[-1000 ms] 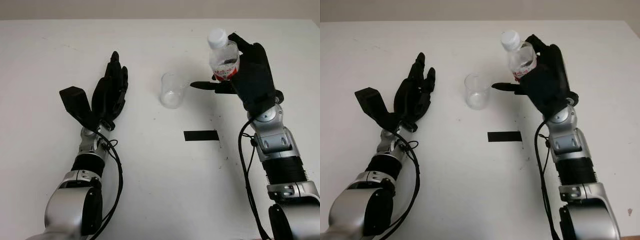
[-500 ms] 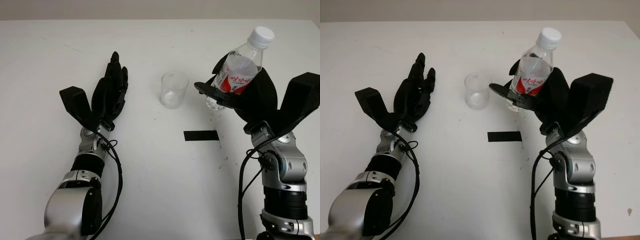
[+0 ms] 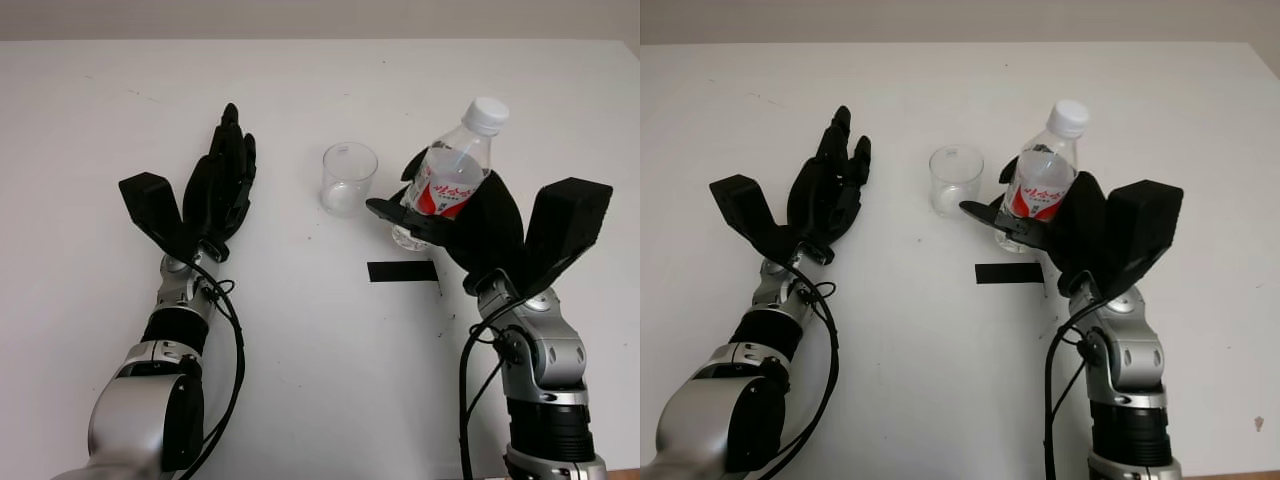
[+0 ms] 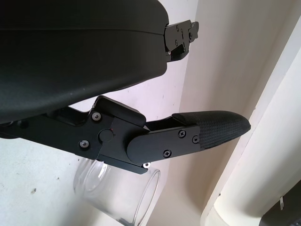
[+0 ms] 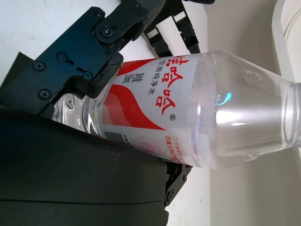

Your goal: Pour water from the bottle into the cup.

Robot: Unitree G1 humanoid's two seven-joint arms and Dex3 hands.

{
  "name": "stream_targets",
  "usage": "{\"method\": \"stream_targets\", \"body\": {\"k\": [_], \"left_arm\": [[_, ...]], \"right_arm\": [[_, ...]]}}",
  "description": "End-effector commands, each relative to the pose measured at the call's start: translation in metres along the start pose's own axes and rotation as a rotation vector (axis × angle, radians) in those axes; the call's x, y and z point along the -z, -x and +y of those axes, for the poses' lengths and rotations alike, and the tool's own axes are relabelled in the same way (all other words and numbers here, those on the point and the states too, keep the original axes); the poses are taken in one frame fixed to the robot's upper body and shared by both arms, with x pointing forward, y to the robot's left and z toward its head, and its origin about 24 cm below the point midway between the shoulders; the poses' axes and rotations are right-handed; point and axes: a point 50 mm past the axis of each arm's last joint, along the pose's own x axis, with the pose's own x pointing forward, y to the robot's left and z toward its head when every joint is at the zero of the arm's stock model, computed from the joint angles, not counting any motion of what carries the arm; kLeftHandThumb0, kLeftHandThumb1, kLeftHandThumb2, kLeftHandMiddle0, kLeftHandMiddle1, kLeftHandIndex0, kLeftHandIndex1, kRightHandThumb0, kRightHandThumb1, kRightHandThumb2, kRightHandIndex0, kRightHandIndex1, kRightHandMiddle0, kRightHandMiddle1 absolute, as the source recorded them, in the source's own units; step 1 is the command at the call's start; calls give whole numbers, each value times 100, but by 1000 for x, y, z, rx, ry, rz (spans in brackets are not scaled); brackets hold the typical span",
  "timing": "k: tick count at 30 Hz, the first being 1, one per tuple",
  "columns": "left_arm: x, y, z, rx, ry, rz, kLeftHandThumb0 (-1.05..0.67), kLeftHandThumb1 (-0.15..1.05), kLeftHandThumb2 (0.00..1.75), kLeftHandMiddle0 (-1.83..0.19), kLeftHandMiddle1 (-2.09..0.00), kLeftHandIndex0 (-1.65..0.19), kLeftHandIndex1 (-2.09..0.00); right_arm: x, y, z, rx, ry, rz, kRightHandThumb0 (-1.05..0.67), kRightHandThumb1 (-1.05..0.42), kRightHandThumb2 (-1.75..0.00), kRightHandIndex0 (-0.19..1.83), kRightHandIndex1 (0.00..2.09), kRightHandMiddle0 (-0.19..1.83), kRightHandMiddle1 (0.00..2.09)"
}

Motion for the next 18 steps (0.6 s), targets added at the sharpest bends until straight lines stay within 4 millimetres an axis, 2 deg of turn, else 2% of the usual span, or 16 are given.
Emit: {"method": "stream_targets", "body": {"k": [1, 7, 10, 12, 18], "left_arm": [[10, 9, 7, -23, 8, 35, -81, 105, 59, 19, 0, 19, 0], [9, 8, 8, -12, 7, 39, -81, 105, 59, 19, 0, 19, 0], [8, 8, 8, -10, 4, 37, -82, 105, 59, 19, 0, 19, 0], [7, 8, 8, -7, 2, 35, -82, 105, 58, 19, 0, 19, 0], [6, 7, 8, -3, -8, 30, -81, 105, 60, 19, 0, 19, 0]], "right_arm": [[4, 2, 2, 0, 4, 1, -25, -105, -19, 124, 209, 77, 209], [13, 6, 2, -3, 5, 32, -26, -105, -20, 120, 209, 79, 209], [16, 8, 2, -4, 0, 32, -25, -105, -21, 136, 209, 91, 209], [19, 9, 2, -6, 3, 28, -26, -105, -21, 139, 209, 94, 209], [30, 14, -4, -25, 12, 19, -29, -105, -19, 127, 209, 80, 209]]}}
